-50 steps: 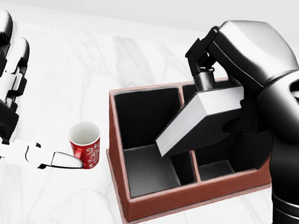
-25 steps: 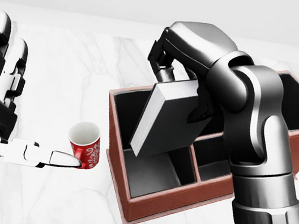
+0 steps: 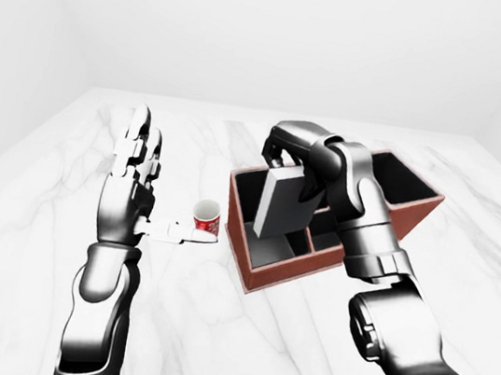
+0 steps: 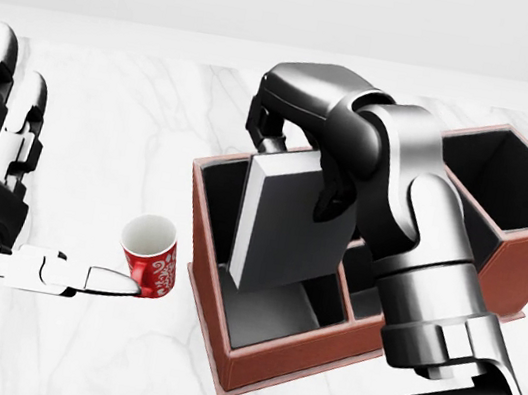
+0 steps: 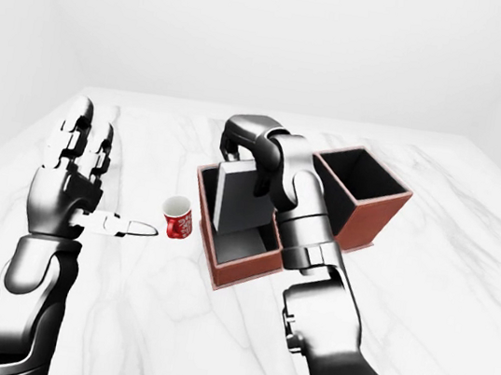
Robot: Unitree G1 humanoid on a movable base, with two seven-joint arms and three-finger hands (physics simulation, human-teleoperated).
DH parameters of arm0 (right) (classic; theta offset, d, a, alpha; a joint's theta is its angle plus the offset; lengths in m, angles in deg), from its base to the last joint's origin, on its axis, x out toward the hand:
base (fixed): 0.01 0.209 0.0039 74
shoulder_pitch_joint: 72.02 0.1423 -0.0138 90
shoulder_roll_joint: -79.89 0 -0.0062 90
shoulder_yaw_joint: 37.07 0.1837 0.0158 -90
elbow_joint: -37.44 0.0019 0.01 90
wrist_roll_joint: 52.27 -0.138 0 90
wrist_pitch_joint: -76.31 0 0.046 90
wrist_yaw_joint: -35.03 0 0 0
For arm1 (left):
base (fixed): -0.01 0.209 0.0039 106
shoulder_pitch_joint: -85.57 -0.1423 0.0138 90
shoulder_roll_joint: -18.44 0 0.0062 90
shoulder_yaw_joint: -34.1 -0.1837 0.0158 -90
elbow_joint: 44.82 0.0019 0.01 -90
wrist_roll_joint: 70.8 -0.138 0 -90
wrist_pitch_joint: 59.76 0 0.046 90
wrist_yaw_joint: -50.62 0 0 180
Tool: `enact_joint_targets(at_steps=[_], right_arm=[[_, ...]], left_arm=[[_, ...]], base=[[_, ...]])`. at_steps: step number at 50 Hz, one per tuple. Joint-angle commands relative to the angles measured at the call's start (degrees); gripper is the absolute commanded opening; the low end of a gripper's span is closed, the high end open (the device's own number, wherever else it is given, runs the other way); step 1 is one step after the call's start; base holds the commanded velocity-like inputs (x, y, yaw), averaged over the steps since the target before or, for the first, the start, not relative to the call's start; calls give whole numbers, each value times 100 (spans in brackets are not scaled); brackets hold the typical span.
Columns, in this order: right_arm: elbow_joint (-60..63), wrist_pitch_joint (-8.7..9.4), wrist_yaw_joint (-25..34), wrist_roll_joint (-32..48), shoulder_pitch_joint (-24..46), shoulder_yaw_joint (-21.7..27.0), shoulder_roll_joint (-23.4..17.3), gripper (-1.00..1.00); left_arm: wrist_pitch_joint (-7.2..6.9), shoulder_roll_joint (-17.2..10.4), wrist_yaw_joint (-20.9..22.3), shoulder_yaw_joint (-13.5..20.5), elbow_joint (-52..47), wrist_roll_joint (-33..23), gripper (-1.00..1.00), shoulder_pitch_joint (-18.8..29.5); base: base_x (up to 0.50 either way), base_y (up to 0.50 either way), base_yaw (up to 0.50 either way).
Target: Pick up the book and place it in the left compartment of the caddy.
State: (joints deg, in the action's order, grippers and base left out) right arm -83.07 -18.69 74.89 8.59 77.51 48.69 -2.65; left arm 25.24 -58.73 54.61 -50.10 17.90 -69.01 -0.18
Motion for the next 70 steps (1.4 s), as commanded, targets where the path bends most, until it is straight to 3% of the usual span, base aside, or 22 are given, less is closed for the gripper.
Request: enact_joint_targets(at_steps=[1, 15, 31, 70], right_arm=[[-793, 0, -238, 277, 400, 35, 129, -100], [-1307, 0, -866, 283, 622, -8, 179, -100], [-2662, 0, -2160, 581, 965, -135, 271, -100], [-4159, 0, -3690, 919, 925, -271, 607, -100]], left_arm=[[0, 3, 9, 11, -15, 5, 100, -33], [0, -17, 1, 19, 50, 9, 100, 19], [0, -4, 15, 4, 109, -13, 100, 2], [0, -15, 37, 47, 227, -4, 100, -30]], base=[[0, 0, 0], [0, 0, 0], [0, 0, 0], [0, 0, 0]])
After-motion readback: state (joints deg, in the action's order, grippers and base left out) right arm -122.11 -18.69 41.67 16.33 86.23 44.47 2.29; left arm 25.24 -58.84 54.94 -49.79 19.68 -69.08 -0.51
